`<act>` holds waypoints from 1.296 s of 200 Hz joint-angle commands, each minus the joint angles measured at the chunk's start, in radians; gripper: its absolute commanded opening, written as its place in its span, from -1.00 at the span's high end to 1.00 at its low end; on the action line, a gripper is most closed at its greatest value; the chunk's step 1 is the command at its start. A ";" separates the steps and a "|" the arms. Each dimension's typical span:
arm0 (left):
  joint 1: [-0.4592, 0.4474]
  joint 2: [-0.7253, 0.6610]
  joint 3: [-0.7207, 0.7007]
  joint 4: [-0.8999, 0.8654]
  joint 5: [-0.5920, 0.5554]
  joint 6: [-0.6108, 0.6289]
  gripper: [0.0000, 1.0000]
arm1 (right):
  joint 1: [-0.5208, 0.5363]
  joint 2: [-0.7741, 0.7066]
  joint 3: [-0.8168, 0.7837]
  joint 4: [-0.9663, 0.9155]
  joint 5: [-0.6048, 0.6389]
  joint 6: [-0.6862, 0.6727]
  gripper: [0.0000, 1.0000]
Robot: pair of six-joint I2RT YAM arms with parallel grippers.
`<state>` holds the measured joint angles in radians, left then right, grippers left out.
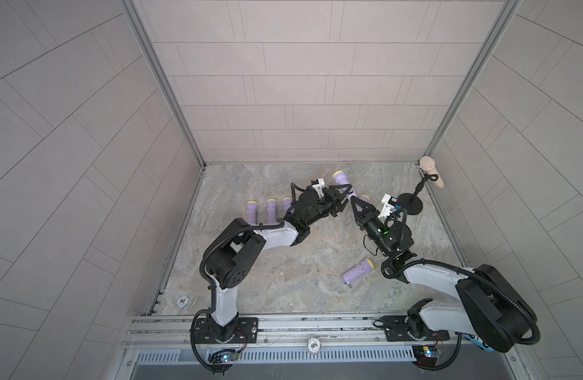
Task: Close the plug at the bottom of the flashlight
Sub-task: Close the plug of the flashlight.
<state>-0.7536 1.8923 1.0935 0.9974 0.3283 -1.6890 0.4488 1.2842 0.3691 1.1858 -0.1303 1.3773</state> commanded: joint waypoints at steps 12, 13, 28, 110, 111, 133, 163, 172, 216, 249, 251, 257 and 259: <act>-0.018 -0.035 0.011 0.030 0.043 -0.014 1.00 | 0.003 0.004 0.027 0.060 -0.007 0.011 0.33; -0.018 -0.035 0.011 0.030 0.044 -0.014 1.00 | 0.004 0.004 0.026 0.060 -0.006 0.011 0.32; -0.019 -0.034 0.014 0.030 0.045 -0.015 1.00 | 0.003 0.004 0.026 0.060 -0.006 0.010 0.32; -0.024 -0.029 0.008 0.040 0.045 -0.019 1.00 | 0.002 0.004 0.032 0.044 -0.001 0.011 0.29; -0.024 -0.029 0.009 0.040 0.047 -0.020 1.00 | 0.002 0.004 0.032 0.043 -0.001 0.012 0.29; -0.029 -0.027 0.007 0.045 0.047 -0.019 1.00 | 0.002 0.000 0.039 0.022 0.000 0.011 0.26; -0.029 -0.032 0.001 0.052 0.044 -0.024 1.00 | 0.002 0.001 0.039 0.011 0.005 0.012 0.28; -0.029 -0.032 0.003 0.053 0.045 -0.023 1.00 | 0.002 0.003 0.039 0.009 0.008 0.012 0.29; -0.032 -0.037 0.001 0.053 0.049 -0.018 1.00 | 0.002 0.008 0.049 0.000 0.012 0.015 0.34; -0.033 -0.042 -0.008 0.058 0.047 -0.018 1.00 | 0.002 0.017 0.055 0.000 0.010 0.016 0.42; -0.033 -0.043 -0.008 0.058 0.048 -0.018 1.00 | 0.001 0.017 0.055 0.000 0.010 0.016 0.42; -0.034 -0.044 -0.009 0.059 0.048 -0.018 1.00 | 0.002 0.017 0.055 -0.003 0.011 0.016 0.42; -0.035 -0.044 -0.009 0.058 0.048 -0.017 1.00 | 0.002 0.017 0.056 -0.004 0.011 0.016 0.42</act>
<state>-0.7559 1.8904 1.0935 1.0012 0.3054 -1.6981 0.4488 1.2907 0.3862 1.1625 -0.1268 1.3808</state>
